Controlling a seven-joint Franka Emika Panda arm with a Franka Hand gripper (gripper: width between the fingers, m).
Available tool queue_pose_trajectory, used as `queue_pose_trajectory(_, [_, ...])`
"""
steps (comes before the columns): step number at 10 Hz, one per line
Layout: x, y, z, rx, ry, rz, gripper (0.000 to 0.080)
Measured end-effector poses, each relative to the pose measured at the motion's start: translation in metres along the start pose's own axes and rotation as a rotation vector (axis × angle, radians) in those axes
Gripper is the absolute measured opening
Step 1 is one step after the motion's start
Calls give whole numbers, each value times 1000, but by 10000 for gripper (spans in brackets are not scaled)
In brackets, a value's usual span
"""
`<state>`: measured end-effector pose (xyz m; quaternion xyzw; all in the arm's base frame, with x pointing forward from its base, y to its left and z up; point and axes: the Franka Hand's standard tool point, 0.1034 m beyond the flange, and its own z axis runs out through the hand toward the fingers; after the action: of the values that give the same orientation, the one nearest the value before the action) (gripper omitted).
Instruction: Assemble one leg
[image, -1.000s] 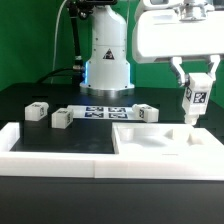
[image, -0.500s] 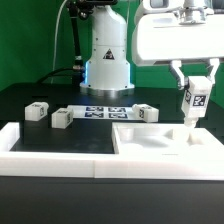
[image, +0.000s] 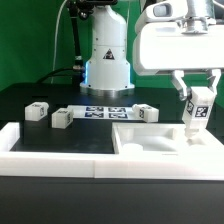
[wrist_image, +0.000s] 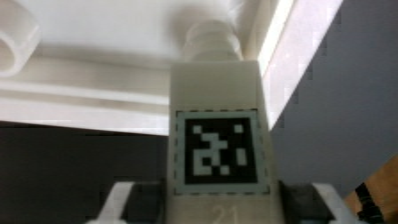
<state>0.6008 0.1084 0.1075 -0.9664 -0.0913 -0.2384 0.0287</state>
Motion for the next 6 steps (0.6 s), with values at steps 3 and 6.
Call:
queue_pose_trajectory(3, [10,0,6,-3,37,2,291])
queue_pose_trajectory(6, [7,2,12,-24,147,-1,291])
